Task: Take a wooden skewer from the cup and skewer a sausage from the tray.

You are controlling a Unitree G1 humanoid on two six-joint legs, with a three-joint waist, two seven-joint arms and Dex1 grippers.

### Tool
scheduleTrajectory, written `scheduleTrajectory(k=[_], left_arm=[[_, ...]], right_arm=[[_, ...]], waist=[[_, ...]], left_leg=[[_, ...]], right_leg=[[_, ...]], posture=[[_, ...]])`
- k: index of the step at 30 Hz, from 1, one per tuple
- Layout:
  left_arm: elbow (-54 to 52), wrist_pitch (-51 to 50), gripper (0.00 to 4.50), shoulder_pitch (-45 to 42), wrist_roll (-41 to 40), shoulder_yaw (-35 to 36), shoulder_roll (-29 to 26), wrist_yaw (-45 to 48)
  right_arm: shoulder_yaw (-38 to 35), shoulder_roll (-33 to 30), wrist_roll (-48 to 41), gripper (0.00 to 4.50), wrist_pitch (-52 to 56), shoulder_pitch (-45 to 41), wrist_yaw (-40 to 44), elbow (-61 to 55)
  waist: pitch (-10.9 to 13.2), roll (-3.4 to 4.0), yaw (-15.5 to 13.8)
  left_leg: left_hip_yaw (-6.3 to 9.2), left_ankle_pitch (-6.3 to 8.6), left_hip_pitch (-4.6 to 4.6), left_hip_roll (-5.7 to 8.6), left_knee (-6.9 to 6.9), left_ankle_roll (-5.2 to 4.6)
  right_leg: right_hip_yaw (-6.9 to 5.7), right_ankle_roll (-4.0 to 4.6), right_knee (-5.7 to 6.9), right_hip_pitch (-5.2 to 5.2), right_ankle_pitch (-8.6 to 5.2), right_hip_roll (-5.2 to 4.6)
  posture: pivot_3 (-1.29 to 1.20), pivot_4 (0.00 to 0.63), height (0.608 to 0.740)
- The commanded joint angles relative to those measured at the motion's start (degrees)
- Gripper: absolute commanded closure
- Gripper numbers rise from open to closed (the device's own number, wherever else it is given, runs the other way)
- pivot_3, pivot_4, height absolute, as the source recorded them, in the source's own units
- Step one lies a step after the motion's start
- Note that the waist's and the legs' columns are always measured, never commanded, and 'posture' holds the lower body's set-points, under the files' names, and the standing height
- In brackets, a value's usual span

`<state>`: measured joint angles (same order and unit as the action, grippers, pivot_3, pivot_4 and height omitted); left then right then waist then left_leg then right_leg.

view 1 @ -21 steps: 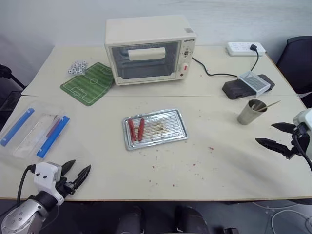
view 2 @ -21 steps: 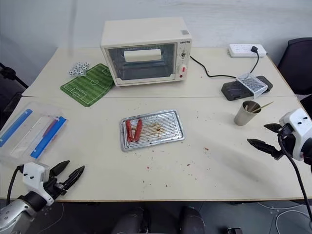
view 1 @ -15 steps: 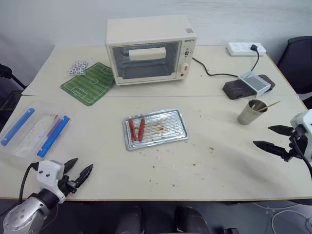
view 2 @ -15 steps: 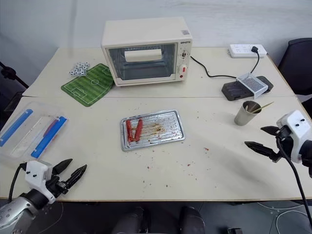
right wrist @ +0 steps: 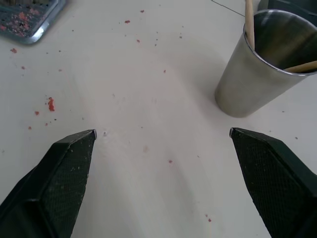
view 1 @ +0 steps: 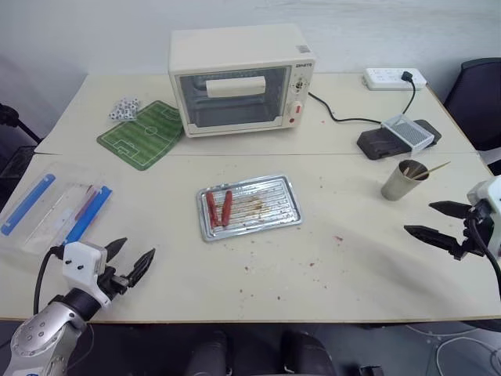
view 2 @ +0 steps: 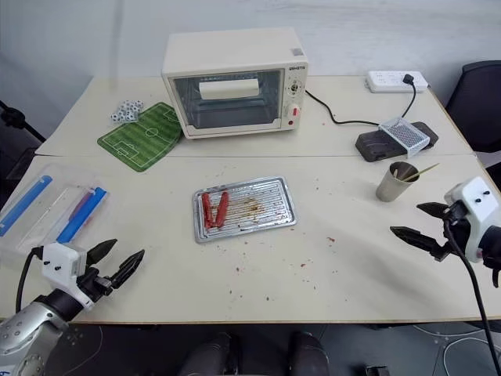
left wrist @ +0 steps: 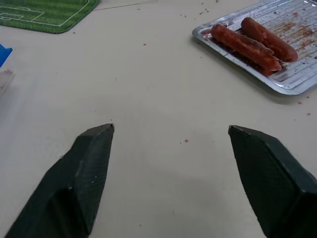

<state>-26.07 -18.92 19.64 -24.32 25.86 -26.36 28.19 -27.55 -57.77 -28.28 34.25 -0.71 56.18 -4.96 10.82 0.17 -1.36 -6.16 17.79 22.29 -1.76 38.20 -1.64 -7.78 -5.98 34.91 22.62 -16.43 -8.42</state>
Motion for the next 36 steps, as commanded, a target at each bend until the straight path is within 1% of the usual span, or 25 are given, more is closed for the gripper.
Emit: scheduleTrajectory(k=[1, 5, 8, 10, 12, 13, 16, 17, 18, 19, 20, 21, 23, 24, 29, 36], left_arm=[[-1.98, -1.08, 0.01, -0.81, -0.83, 0.32, -1.69, 0.45], [-4.79, -4.25, 0.01, -1.85, -3.81, 0.59, -3.30, 1.44], [-10.67, -10.25, 0.01, -4.79, -12.60, 1.37, -7.52, 4.17], [-12.66, -13.32, 0.01, -7.07, -16.72, 1.74, -9.97, 4.58], [-13.78, -16.74, 0.01, -11.88, -21.31, 1.28, -13.05, 4.25], [-13.78, -18.36, 0.01, -15.72, -23.30, 0.07, -14.41, 3.85], [-12.11, -21.42, 0.01, -26.55, -25.52, -5.09, -15.77, 2.55], [-11.45, -22.01, 0.00, -28.85, -25.47, -6.43, -15.75, 2.19], [-10.66, -22.42, 0.00, -31.42, -25.27, -8.06, -15.32, 1.86], [-9.75, -22.44, 0.00, -34.01, -24.59, -10.04, -14.55, 1.50], [-9.04, -22.42, 0.00, -36.13, -24.11, -11.70, -13.71, 1.17], [-8.51, -22.42, 0.00, -37.98, -23.77, -13.21, -12.79, 0.68], [-7.78, -22.44, 0.00, -40.42, -22.97, -15.23, -11.40, -0.18], [-7.69, -22.34, 0.00, -41.53, -22.70, -16.29, -10.49, -0.52], [-7.90, -22.29, 0.00, -44.00, -21.90, -19.57, -7.87, -1.05], [-8.58, -22.12, 0.00, -44.51, -21.55, -20.55, -7.58, -0.71]], right_arm=[[-3.09, 1.29, -1.80, 0.00, 1.54, -0.01, -2.12, -2.74], [-5.01, 3.77, -3.76, 0.00, 3.72, 0.38, -4.89, -4.86], [-9.82, 8.42, -8.78, 0.00, 8.82, -3.30, -12.55, -6.10], [-11.25, 10.20, -10.22, 0.00, 10.80, -5.40, -16.38, -6.65], [-12.41, 12.33, -11.17, 0.00, 12.24, -8.13, -21.18, -6.57], [-12.71, 13.57, -11.27, 0.00, 12.44, -9.68, -23.60, -6.10], [-12.14, 16.36, -10.69, 0.00, 11.44, -13.00, -28.00, -4.43], [-11.91, 16.97, -10.48, 0.37, 11.07, -13.73, -28.78, -4.03], [-11.76, 17.74, -10.36, 0.59, 10.72, -14.78, -29.95, -3.37], [-11.33, 18.42, -10.14, 0.99, 10.41, -15.97, -30.98, -2.44], [-10.67, 18.86, -9.69, 1.20, 9.93, -16.92, -31.65, -1.67], [-10.12, 19.25, -9.35, 1.50, 9.37, -17.76, -32.18, -0.98], [-9.29, 19.58, -8.49, 2.24, 8.63, -18.99, -33.12, 0.35], [-9.15, 19.77, -7.98, 2.52, 7.83, -19.74, -33.65, 1.45], [-7.09, 20.42, -6.50, 2.52, 4.63, -22.38, -33.79, 6.03], [-5.05, 20.86, -4.45, 2.52, 0.35, -24.74, -34.00, 11.68]], waist=[[0.00, 0.00, 0.01], [0.00, 0.00, 0.01], [0.02, -0.06, -0.09], [0.01, -0.04, -0.07], [0.01, -0.03, 0.02], [0.00, -0.02, 0.04], [0.00, -0.02, -0.04], [-0.02, 0.01, -0.04], [-0.02, 0.02, -0.01], [-0.03, 0.02, 0.01], [-0.03, 0.02, 0.05], [-0.03, 0.02, 0.07], [-0.02, 0.01, 0.26], [-0.02, 0.01, 0.32], [-0.02, 0.01, 0.23], [-0.02, 0.01, 0.22]], left_leg=[[0.00, 0.00, 0.00, 0.00, 0.00, 0.00], [-0.02, -0.01, 0.00, -0.01, 0.00, 0.04], [0.03, -0.06, 0.04, -0.02, 0.01, 0.12], [0.03, -0.08, 0.03, 0.01, 0.03, 0.14], [0.02, -0.09, 0.00, 0.01, 0.01, 0.15], [0.03, -0.13, 0.01, -0.01, 0.01, 0.23], [0.02, -0.24, 0.01, 0.03, -0.01, 0.39], [-0.03, -0.25, 0.00, 0.05, -0.01, 0.40], [-0.13, -0.25, -0.06, 0.10, -0.03, 0.38], [-0.22, -0.27, -0.06, 0.07, -0.05, 0.36], [-0.24, -0.29, -0.04, 0.08, -0.05, 0.33], [-0.33, -0.29, -0.05, 0.07, -0.05, 0.33], [-0.45, -0.30, -0.05, 0.06, -0.02, 0.31], [-0.51, -0.30, -0.07, 0.03, -0.03, 0.30], [-0.62, -0.30, -0.06, 0.01, -0.08, 0.32], [-0.65, -0.31, -0.09, -0.03, -0.06, 0.34]], right_leg=[[0.00, 0.00, 0.01, 0.00, 0.00, 0.00], [0.02, 0.00, 0.02, 0.02, 0.00, 0.01], [0.08, 0.00, 0.02, 0.02, 0.00, 0.00], [0.18, -0.02, 0.05, 0.01, 0.02, -0.03], [0.25, -0.02, 0.06, 0.01, 0.02, -0.03], [0.25, -0.01, 0.08, 0.01, 0.02, 0.00], [0.22, -0.02, 0.12, 0.02, 0.02, 0.09], [0.19, -0.05, 0.12, 0.02, 0.03, 0.12], [0.15, -0.08, 0.18, 0.02, 0.05, 0.14], [0.17, -0.16, 0.24, 0.02, 0.09, 0.20], [0.17, -0.17, 0.24, 0.02, 0.10, 0.22], [0.23, -0.19, 0.20, 0.03, 0.11, 0.25], [0.35, -0.30, 0.14, 0.04, 0.17, 0.35], [0.44, -0.32, 0.12, 0.06, 0.18, 0.40], [0.56, -0.32, 0.09, 0.14, 0.18, 0.51], [0.62, -0.31, 0.11, 0.16, 0.18, 0.55]], posture=[[0.00, 0.150, 0.740], [0.00, 0.150, 0.740], [0.00, 0.150, 0.740], [0.00, 0.150, 0.740], [0.00, 0.150, 0.740], [0.00, 0.150, 0.740], [0.00, 0.150, 0.740], [0.00, 0.150, 0.740], [0.00, 0.150, 0.740], [0.00, 0.150, 0.740], [0.00, 0.150, 0.740], [0.00, 0.150, 0.740], [0.00, 0.150, 0.740], [0.00, 0.150, 0.740], [0.00, 0.150, 0.740], [0.00, 0.150, 0.740]])
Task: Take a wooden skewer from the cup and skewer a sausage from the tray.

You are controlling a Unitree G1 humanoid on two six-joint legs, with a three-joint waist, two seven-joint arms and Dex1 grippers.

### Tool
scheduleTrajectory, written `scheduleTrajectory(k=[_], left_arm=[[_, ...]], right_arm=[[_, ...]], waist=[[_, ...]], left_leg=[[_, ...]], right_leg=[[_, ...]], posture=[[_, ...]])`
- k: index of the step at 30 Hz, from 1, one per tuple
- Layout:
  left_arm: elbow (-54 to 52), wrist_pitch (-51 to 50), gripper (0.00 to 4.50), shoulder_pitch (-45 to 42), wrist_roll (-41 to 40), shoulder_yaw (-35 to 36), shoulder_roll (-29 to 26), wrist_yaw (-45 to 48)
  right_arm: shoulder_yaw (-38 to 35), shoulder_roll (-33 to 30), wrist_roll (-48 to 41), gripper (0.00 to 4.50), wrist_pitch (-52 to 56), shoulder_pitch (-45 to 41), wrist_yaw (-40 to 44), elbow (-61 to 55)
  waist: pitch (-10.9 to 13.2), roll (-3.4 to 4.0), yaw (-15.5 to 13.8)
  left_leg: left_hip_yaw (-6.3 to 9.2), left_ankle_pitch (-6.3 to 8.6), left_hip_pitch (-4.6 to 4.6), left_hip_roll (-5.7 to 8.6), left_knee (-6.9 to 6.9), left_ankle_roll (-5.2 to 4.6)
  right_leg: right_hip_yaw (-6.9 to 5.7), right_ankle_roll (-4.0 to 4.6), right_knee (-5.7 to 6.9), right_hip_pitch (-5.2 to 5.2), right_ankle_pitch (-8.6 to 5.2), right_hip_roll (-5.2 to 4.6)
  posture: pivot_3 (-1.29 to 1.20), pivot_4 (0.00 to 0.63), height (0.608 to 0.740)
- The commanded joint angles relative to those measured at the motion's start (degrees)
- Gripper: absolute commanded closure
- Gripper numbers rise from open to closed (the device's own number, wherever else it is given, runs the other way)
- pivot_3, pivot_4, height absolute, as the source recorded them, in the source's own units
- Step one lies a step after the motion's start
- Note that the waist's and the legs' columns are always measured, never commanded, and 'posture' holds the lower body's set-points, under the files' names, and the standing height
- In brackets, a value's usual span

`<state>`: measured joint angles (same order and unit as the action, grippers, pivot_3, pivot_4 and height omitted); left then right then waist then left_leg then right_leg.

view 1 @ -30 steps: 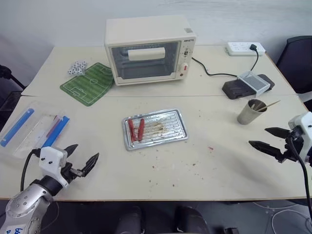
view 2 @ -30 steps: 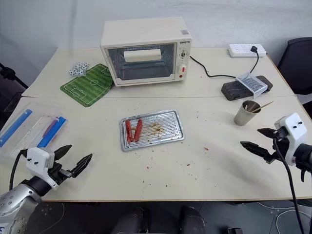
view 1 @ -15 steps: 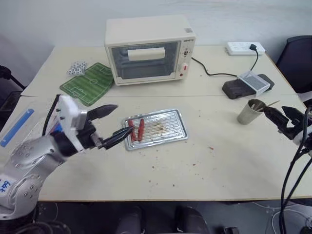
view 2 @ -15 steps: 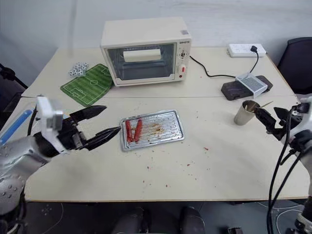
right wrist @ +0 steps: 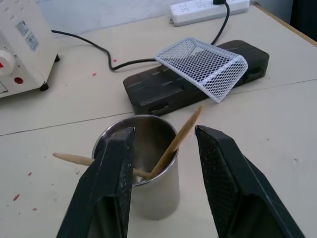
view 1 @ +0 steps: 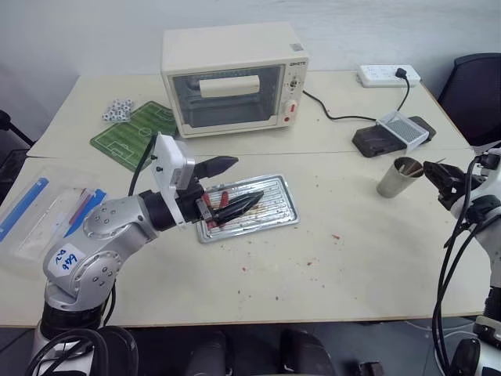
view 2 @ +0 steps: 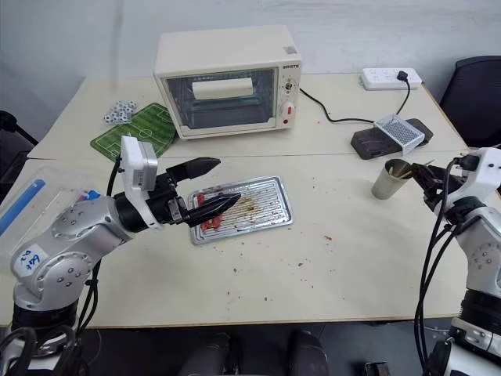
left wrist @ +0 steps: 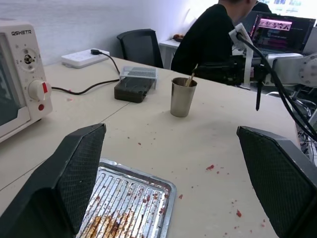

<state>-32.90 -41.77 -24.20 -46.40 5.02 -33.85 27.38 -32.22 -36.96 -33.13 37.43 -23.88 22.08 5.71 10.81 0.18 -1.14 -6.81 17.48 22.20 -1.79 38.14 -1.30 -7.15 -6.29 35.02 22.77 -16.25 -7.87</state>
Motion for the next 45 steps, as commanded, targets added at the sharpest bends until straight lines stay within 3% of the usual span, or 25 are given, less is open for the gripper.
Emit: scheduleTrajectory(k=[1, 7, 10, 14, 23, 34, 36, 39, 43, 45], left_arm=[[-1.79, 0.74, 0.00, -0.64, 0.54, 0.33, -0.08, 0.10], [-1.85, 1.00, 0.00, -0.35, 0.89, 0.58, -0.04, 0.13], [-1.79, 1.27, 0.00, -0.30, 1.37, 0.61, 0.03, 0.08], [-1.65, 1.58, 0.00, -0.25, 1.98, 0.71, 0.28, 0.02], [0.06, 3.07, 0.00, -0.34, 3.49, 0.02, 1.42, 1.10], [3.02, 6.79, 0.00, -1.15, 6.92, -1.14, 3.73, 3.52], [3.27, 7.30, 0.00, -1.02, 7.18, -0.85, 4.09, 3.48], [3.42, 7.85, 0.00, -0.83, 7.30, -0.56, 4.43, 3.44], [2.98, 8.74, 0.00, -0.88, 7.43, 0.00, 4.81, 3.55], [2.74, 9.13, 0.00, -0.95, 7.66, 0.06, 4.89, 3.41]], right_arm=[[-0.06, 0.08, 0.64, 2.52, -3.39, -1.96, 0.15, 1.87], [1.15, 0.38, 1.81, 2.52, -6.78, -5.84, 0.15, 7.88], [1.02, 0.39, 2.00, 3.13, -8.20, -7.66, -0.32, 10.39], [1.53, 0.01, 2.07, 4.46, -8.98, -7.95, 0.30, 10.98], [0.37, -2.53, -0.18, 4.48, -4.27, -7.68, -1.18, 1.12], [-0.90, -16.11, -13.10, 4.48, 21.37, -20.06, -3.64, -12.08], [-0.57, -14.77, -17.95, 4.48, 26.75, -23.77, -5.14, -13.40], [-0.36, -7.53, -26.65, 4.48, 33.99, -29.14, -10.71, -14.76], [-2.29, 9.66, -41.05, 4.48, 37.12, -32.51, -28.79, -12.75], [-1.98, 14.15, -47.99, 4.48, 35.91, -31.99, -37.00, -11.92]], waist=[[0.00, 0.00, 0.00], [0.00, 0.00, 0.09], [0.00, 0.00, 0.09], [0.00, 0.00, -0.01], [0.00, -0.01, -0.06], [0.01, 0.00, -0.02], [0.02, -0.01, 0.02], [0.02, -0.01, 0.56], [0.00, -0.04, 1.40], [0.00, -0.03, 1.33]], left_leg=[[0.00, 0.00, 0.00, 0.00, 0.00, 0.00], [-0.02, 0.00, -0.01, -0.01, 0.01, 0.00], [-0.03, 0.00, 0.00, -0.02, 0.01, 0.00], [-0.03, 0.00, 0.00, -0.02, 0.01, 0.00], [-0.04, 0.00, 0.01, -0.06, 0.02, 0.00], [-0.08, 0.03, 0.06, -0.12, -0.02, -0.01], [-0.07, 0.05, 0.09, -0.13, -0.01, -0.03], [-0.14, 0.06, 0.09, -0.11, 0.00, -0.06], [-0.13, 0.03, 0.10, -0.23, -0.01, -0.01], [-0.14, 0.01, 0.25, -0.21, -0.01, 0.01]], right_leg=[[0.00, 0.00, 0.00, 0.00, 0.00, 0.00], [0.03, 0.00, 0.01, 0.01, 0.00, 0.01], [0.04, 0.00, 0.01, 0.02, 0.00, 0.01], [0.05, 0.00, 0.00, 0.02, 0.00, 0.01], [0.08, -0.01, 0.01, 0.03, 0.01, -0.01], [0.13, 0.00, -0.03, 0.15, 0.01, 0.02], [0.12, 0.00, -0.05, 0.16, 0.01, 0.02], [0.21, 0.00, -0.03, 0.20, 0.01, -0.02], [0.21, 0.02, 0.10, 0.25, 0.02, 0.05], [0.22, 0.03, 0.17, 0.47, 0.01, 0.05]], posture=[[0.00, 0.150, 0.740], [0.00, 0.150, 0.740], [0.00, 0.150, 0.740], [0.00, 0.150, 0.740], [0.00, 0.150, 0.740], [0.00, 0.150, 0.740], [0.00, 0.150, 0.740], [0.00, 0.150, 0.740], [0.00, 0.150, 0.740], [0.00, 0.150, 0.740]])
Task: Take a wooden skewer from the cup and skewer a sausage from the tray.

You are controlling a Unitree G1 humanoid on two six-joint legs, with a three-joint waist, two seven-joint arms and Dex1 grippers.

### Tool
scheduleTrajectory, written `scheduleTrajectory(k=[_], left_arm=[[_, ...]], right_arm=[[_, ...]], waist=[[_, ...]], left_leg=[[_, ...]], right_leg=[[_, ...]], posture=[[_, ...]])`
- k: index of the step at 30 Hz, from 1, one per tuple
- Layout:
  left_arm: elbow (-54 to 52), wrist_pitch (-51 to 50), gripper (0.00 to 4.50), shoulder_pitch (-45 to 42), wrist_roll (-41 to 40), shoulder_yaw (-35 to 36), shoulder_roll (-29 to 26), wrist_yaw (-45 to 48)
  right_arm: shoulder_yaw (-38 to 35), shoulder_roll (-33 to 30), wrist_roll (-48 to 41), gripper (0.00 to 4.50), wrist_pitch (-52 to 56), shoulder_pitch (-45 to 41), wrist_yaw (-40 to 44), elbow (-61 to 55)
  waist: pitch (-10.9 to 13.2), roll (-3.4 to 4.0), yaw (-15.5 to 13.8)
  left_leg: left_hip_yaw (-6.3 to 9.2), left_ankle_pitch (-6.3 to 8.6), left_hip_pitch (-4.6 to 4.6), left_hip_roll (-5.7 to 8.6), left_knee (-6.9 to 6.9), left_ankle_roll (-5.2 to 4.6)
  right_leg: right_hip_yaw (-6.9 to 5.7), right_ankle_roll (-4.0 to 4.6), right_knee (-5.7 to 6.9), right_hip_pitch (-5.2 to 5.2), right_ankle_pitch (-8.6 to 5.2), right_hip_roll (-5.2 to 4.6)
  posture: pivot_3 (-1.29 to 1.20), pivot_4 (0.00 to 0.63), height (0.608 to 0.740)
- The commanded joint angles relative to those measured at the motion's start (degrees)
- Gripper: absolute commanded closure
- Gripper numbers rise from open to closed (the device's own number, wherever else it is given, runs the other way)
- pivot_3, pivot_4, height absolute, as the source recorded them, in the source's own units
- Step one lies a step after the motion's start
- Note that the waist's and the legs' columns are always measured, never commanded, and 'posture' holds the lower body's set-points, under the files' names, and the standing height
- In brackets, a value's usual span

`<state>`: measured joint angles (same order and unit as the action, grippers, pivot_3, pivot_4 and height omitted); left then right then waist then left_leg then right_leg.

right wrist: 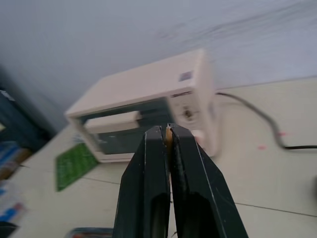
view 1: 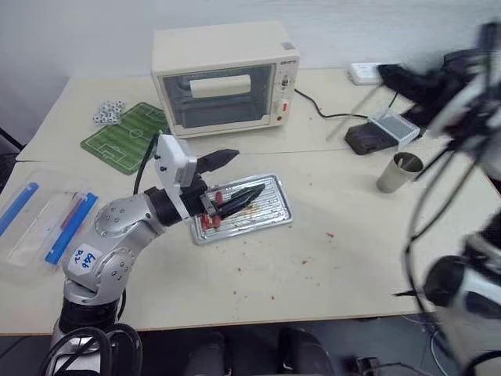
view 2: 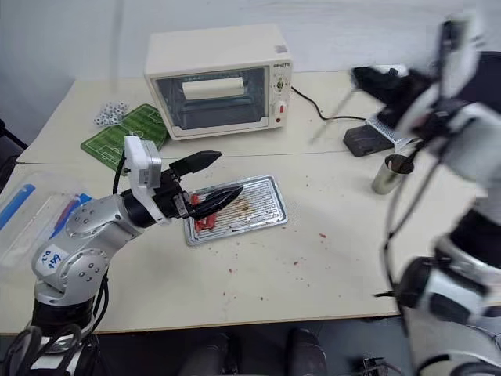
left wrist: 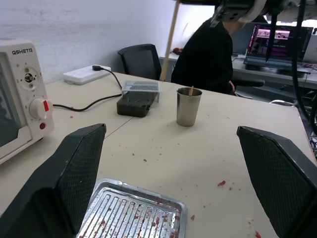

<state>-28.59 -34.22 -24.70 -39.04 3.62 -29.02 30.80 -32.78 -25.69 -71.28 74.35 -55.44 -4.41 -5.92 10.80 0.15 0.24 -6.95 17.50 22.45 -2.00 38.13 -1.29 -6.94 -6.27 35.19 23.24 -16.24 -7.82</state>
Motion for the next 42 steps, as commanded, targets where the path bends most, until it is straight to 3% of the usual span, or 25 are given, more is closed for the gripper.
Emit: scheduleTrajectory(k=[1, 3, 11, 23, 26, 31, 36, 40, 42], left_arm=[[-1.83, 1.73, 0.00, -0.39, 0.45, 1.46, 0.05, -0.18], [-2.78, 2.49, 0.00, 0.17, 1.07, 1.43, -0.16, -0.16], [-4.82, 4.58, 0.00, 2.85, 2.73, 2.19, 0.65, -2.15], [1.27, 9.75, 0.00, -2.62, 6.43, -1.04, 6.27, -1.92], [2.37, 10.31, 0.60, -3.57, 6.38, -1.07, 7.09, -1.49], [3.17, 9.27, 2.10, -4.23, 6.70, -1.47, 6.81, -1.57], [4.13, 9.64, 2.10, -5.27, 6.33, -1.37, 7.75, -1.73], [4.82, 9.18, 3.24, -5.83, 6.69, -1.36, 7.47, -1.20], [5.61, 9.19, 3.44, -6.24, 6.91, -1.47, 7.44, -0.94]], right_arm=[[-0.38, 4.81, -13.56, 4.48, -2.03, 0.46, -13.79, -0.39], [2.72, 7.50, -18.92, 4.48, -3.54, 2.98, -17.63, -1.55], [10.40, 10.22, -41.05, 4.48, -17.69, 8.00, -32.66, -2.25], [12.10, 16.79, -41.72, 4.48, -23.06, 7.63, -36.68, -6.78], [12.45, 16.81, -41.72, 4.50, -23.76, 7.74, -36.73, -7.29], [12.52, 17.05, -41.72, 4.50, -24.75, 7.71, -36.93, -8.11], [12.70, 16.80, -41.72, 4.50, -25.00, 8.31, -36.80, -8.75], [12.38, 16.56, -41.72, 4.50, -24.92, 8.42, -36.53, -8.95], [12.35, 16.41, -41.72, 4.50, -24.75, 8.56, -36.28, -9.17]], waist=[[0.00, 0.00, -0.29], [0.00, 0.00, -0.47], [0.00, -0.01, 0.03], [0.00, 0.00, -0.06], [0.00, 0.00, 0.03], [0.00, 0.00, 0.15], [0.00, 0.00, 0.10], [0.00, 0.00, 0.10], [0.00, 0.00, 0.09]], left_leg=[[-0.07, -0.02, 0.25, 0.04, 0.03, 0.01], [0.07, -0.09, 0.77, 0.15, 0.18, -0.03], [-0.01, -0.04, 0.76, 0.24, 0.33, -0.17], [-0.01, -0.01, 0.80, 0.18, 0.42, -0.22], [-0.01, 0.00, 0.81, 0.19, 0.44, -0.25], [-0.02, 0.00, 0.80, 0.17, 0.42, -0.24], [-0.01, 0.00, 0.81, 0.17, 0.42, -0.24], [-0.02, 0.00, 0.81, 0.18, 0.43, -0.25], [-0.02, 0.00, 0.81, 0.18, 0.42, -0.25]], right_leg=[[0.08, 0.00, 0.14, 0.32, 0.00, -0.03], [-0.02, 0.00, 0.20, 0.68, 0.00, -0.10], [0.07, -0.10, 0.25, 0.67, 0.05, -0.19], [0.12, -0.09, 0.35, 0.72, 0.05, -0.18], [0.12, -0.09, 0.35, 0.72, 0.05, -0.19], [0.12, -0.09, 0.35, 0.73, 0.05, -0.16], [0.13, -0.09, 0.35, 0.73, 0.05, -0.17], [0.14, -0.09, 0.34, 0.73, 0.05, -0.18], [0.13, -0.09, 0.34, 0.73, 0.05, -0.18]], posture=[[0.00, 0.150, 0.740], [0.00, 0.150, 0.740], [0.00, 0.150, 0.740], [0.00, 0.150, 0.740], [0.00, 0.150, 0.740], [0.00, 0.150, 0.740], [0.00, 0.150, 0.740], [0.00, 0.150, 0.740], [0.00, 0.150, 0.740]])
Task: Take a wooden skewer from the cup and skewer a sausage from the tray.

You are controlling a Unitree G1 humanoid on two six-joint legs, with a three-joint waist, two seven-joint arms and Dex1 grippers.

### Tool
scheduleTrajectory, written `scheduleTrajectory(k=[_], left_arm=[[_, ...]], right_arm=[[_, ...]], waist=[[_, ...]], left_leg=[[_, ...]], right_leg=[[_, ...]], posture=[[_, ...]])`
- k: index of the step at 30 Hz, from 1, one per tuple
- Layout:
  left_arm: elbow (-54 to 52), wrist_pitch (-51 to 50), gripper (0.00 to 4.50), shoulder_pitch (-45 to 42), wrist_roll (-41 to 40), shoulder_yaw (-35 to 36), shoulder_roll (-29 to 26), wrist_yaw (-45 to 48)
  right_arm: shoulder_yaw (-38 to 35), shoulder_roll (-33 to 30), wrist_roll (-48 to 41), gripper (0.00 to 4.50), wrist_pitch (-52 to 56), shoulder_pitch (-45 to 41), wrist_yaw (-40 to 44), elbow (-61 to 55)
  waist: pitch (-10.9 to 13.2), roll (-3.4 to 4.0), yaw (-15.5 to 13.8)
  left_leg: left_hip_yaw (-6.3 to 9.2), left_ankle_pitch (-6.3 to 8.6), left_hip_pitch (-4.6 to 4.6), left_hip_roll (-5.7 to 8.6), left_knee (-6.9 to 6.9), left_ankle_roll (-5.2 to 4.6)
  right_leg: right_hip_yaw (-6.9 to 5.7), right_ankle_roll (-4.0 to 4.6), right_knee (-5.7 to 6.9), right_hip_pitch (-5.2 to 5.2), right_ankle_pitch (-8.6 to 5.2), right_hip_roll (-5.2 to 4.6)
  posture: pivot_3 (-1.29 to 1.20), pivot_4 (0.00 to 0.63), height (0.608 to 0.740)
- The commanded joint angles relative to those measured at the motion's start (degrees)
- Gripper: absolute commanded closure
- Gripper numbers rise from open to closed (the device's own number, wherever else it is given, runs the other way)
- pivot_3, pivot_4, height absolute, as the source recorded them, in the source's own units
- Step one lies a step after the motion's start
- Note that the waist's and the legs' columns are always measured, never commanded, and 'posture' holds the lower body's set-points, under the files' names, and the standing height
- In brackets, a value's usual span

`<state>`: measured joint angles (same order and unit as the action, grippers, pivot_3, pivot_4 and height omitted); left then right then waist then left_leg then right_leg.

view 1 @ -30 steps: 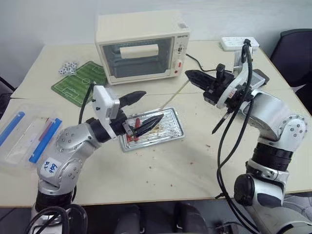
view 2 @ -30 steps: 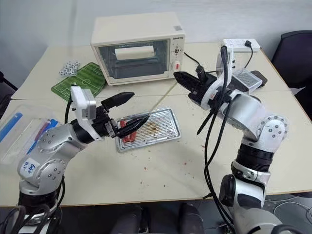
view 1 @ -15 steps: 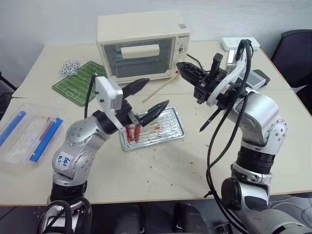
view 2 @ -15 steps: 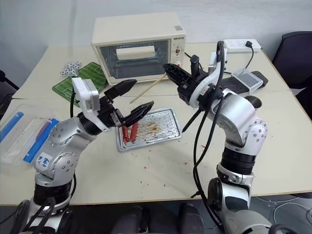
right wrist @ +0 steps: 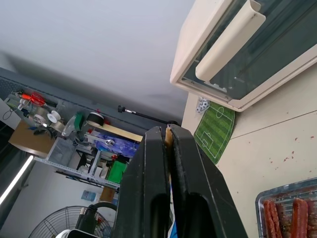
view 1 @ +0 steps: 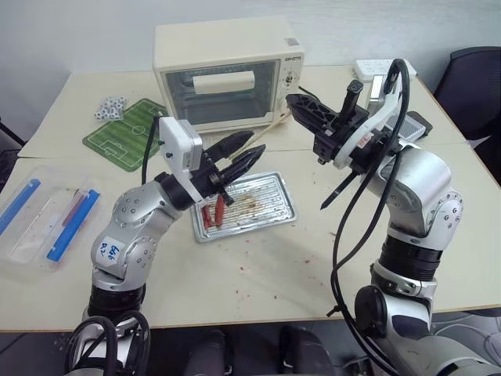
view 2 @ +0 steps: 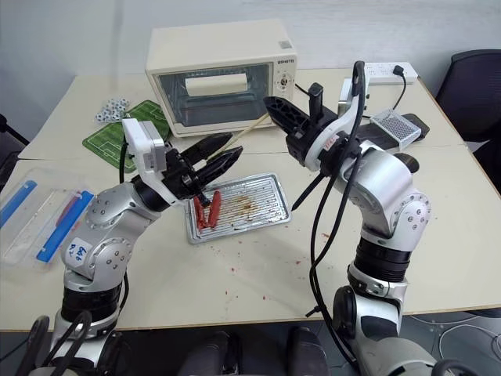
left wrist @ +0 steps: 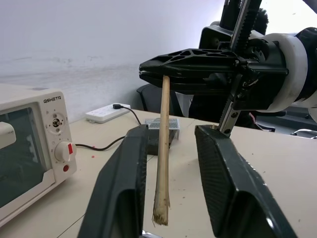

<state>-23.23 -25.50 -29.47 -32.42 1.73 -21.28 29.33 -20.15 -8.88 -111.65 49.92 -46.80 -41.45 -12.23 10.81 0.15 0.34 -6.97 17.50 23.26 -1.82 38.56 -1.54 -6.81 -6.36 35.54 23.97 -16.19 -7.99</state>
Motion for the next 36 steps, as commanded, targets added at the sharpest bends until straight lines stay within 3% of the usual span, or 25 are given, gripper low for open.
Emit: scheduleTrajectory(k=[1, 11, 16, 25, 26, 32, 36], left_arm=[[0.53, 0.54, 3.44, -1.59, 0.35, 0.40, -0.25, 0.63], [3.03, 2.19, 3.44, -2.06, 1.21, 0.52, 1.19, 1.34], [3.00, 1.70, 4.46, -2.53, 0.82, 0.89, 1.78, 1.13], [1.44, 0.55, 4.49, -2.45, 0.33, 1.05, 1.54, 1.15], [1.49, 0.32, 3.94, -2.48, 0.11, 1.20, 1.53, 1.16], [1.32, 0.39, 2.17, -2.72, 0.61, 1.22, 1.55, 0.84], [1.09, 0.50, 2.00, -2.99, -0.07, 1.30, 2.11, 0.62]], right_arm=[[-0.25, -0.45, -1.35, 4.50, -0.29, -0.03, 0.81, -2.93], [-0.37, -0.52, -1.35, 4.50, -0.53, 0.42, 0.98, -3.93], [-0.31, -0.56, -1.35, 4.50, -0.52, 0.60, 1.02, -3.98], [-0.21, -1.51, -1.35, 4.50, -0.24, 1.10, 1.62, -3.58], [-0.19, -1.59, -1.35, 4.50, -0.22, 1.16, 1.70, -3.57], [-0.21, -1.71, -1.35, 4.50, -0.28, 1.34, 1.74, -3.50], [-0.49, -1.71, -1.35, 4.50, -0.45, 1.30, 1.55, -3.13]], waist=[[0.00, 0.00, -0.01], [0.00, 0.00, -0.01], [0.00, 0.00, -0.02], [0.00, 0.00, -0.01], [0.00, 0.00, -0.01], [0.00, 0.00, -0.02], [0.00, 0.00, -0.02]], left_leg=[[0.00, 0.00, 0.00, 0.00, 0.00, 0.00], [0.00, 0.01, 0.00, 0.00, -0.02, -0.01], [-0.01, 0.01, 0.00, 0.00, -0.01, -0.01], [0.00, 0.01, 0.01, 0.00, -0.02, -0.01], [0.00, 0.01, 0.01, 0.00, -0.02, -0.01], [0.00, 0.01, 0.01, 0.00, -0.02, -0.01], [0.00, 0.01, 0.01, 0.00, -0.02, -0.01]], right_leg=[[0.00, 0.00, 0.00, 0.00, 0.00, 0.00], [0.00, 0.00, -0.02, 0.00, 0.00, 0.00], [0.00, 0.00, -0.02, 0.00, 0.00, 0.00], [0.00, 0.00, -0.03, 0.00, 0.00, 0.00], [0.00, 0.00, -0.03, 0.00, 0.00, 0.00], [0.00, 0.00, -0.03, 0.00, 0.00, 0.00], [0.00, 0.00, -0.03, 0.00, 0.00, 0.00]], posture=[[0.00, 0.150, 0.740], [0.00, 0.150, 0.740], [0.00, 0.150, 0.740], [0.00, 0.150, 0.740], [0.00, 0.150, 0.740], [0.00, 0.150, 0.740], [0.00, 0.150, 0.740]])
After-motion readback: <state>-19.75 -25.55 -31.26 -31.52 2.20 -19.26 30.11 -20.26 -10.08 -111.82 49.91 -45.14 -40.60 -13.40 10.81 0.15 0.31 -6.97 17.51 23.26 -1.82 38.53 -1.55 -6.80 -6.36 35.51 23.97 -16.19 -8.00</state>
